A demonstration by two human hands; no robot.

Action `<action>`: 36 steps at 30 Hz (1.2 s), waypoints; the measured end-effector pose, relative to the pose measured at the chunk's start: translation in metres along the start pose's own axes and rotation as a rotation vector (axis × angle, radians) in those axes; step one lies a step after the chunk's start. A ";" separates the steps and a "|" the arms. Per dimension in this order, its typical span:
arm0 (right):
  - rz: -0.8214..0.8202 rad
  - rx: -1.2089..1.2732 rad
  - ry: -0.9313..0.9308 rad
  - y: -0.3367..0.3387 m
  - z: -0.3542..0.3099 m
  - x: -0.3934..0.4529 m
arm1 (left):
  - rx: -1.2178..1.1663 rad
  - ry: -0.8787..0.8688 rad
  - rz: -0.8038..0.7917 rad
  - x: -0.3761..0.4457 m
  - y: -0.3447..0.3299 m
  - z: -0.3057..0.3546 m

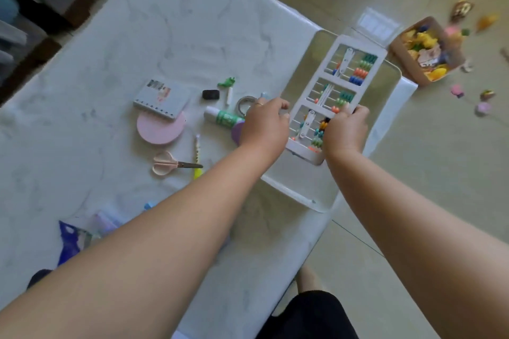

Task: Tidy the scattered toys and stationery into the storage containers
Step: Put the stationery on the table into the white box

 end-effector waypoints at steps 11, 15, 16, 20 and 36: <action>-0.298 -0.041 -0.104 -0.042 0.002 0.016 | 0.047 0.306 0.188 0.015 0.039 -0.060; -0.357 -0.226 -0.170 -0.047 0.006 0.025 | 0.103 0.456 0.198 0.021 0.049 -0.081; -0.366 -0.266 -0.170 -0.049 0.008 0.026 | 0.121 0.474 0.198 0.023 0.050 -0.085; -0.327 -0.349 -0.135 -0.042 0.002 0.027 | 0.270 0.417 0.203 0.033 0.052 -0.093; -0.702 -0.791 1.022 -0.104 -0.087 -0.013 | 0.775 0.084 0.258 0.060 0.051 -0.112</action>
Point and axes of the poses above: each hand's wrist, its own x-axis towards the middle knuckle, its own y-axis out of the back of the hand, z = x × y, the point moved 2 cm from there along x, towards the middle knuckle, and after that the axes turned 15 degrees about y, right-handed, at the moved point
